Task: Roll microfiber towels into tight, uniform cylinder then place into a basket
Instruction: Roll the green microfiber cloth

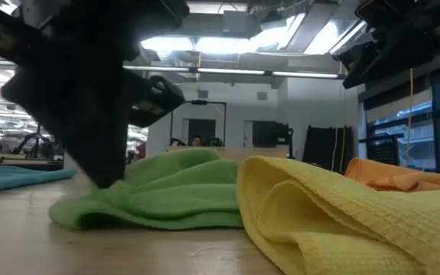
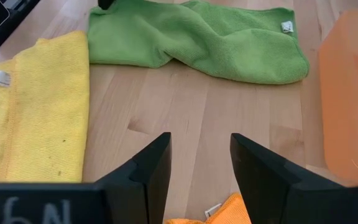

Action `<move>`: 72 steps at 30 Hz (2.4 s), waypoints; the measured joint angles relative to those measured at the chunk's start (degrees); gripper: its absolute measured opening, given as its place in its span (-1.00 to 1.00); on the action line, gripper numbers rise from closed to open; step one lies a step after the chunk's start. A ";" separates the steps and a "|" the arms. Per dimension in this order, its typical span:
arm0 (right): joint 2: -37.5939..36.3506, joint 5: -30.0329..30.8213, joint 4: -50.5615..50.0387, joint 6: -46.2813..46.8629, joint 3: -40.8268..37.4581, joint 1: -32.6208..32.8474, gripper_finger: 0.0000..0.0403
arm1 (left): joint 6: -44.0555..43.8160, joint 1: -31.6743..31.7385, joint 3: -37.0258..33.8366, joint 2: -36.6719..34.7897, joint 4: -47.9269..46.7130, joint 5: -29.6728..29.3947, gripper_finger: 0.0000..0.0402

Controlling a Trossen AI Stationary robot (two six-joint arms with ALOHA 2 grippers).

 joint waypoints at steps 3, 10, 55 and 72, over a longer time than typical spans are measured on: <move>0.00 0.00 0.02 0.00 0.00 -0.01 -0.18 | -0.64 -0.01 0.01 0.31 -0.14 -0.36 -1.00; 0.00 0.00 0.02 0.00 0.00 0.00 -0.18 | -4.75 0.28 0.01 0.31 0.49 -1.11 -1.00; -0.02 0.07 0.09 0.17 0.00 0.00 -0.18 | -12.93 4.81 0.06 -12.87 -20.49 -23.42 -0.68; -0.02 0.09 0.08 0.20 0.00 0.00 -0.18 | 3.79 24.54 -0.01 -9.16 -23.28 -15.56 -0.68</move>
